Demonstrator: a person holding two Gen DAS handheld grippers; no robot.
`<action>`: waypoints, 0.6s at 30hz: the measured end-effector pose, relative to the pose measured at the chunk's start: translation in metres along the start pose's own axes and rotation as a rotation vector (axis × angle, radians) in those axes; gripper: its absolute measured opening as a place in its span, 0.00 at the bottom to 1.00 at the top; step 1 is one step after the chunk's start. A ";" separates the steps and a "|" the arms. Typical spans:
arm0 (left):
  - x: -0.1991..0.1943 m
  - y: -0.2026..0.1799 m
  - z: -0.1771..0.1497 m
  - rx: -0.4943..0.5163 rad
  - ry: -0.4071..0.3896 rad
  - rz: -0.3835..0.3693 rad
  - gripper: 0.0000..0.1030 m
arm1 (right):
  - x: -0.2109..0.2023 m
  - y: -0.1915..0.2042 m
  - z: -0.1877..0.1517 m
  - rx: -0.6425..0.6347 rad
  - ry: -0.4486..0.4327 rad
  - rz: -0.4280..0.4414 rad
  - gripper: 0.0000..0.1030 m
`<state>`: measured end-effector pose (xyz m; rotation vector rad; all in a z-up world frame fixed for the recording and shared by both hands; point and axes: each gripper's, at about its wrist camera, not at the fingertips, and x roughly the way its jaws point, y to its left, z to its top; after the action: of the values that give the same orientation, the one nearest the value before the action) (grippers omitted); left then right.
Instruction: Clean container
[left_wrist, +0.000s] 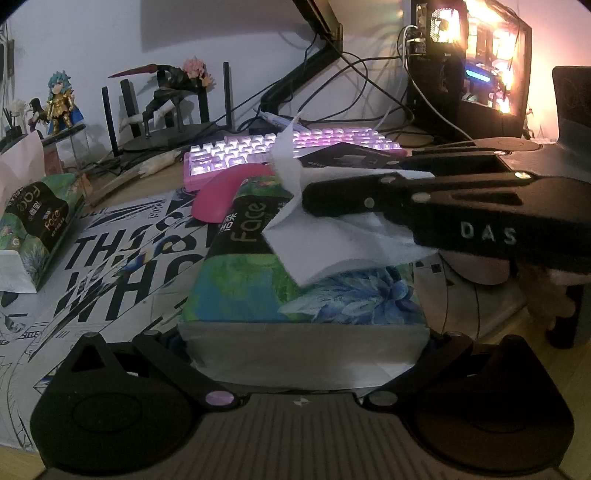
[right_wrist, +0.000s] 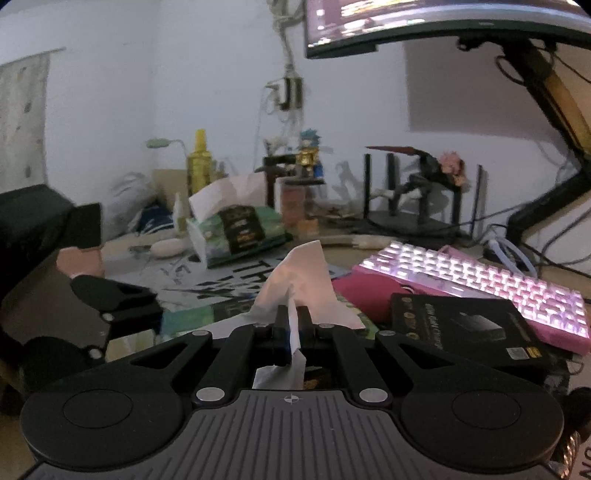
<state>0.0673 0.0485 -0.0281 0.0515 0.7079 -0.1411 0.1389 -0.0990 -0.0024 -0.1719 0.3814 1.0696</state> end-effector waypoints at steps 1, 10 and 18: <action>0.000 0.000 0.000 0.000 0.000 0.000 1.00 | 0.000 0.002 0.000 -0.013 0.001 0.015 0.05; 0.000 0.001 0.000 0.001 0.000 -0.002 1.00 | -0.004 0.004 0.000 -0.023 0.003 0.079 0.05; 0.000 0.001 0.000 0.001 -0.001 -0.003 1.00 | -0.002 0.001 0.001 -0.002 0.002 0.011 0.05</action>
<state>0.0675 0.0499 -0.0280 0.0515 0.7073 -0.1445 0.1375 -0.0999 -0.0005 -0.1726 0.3833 1.0810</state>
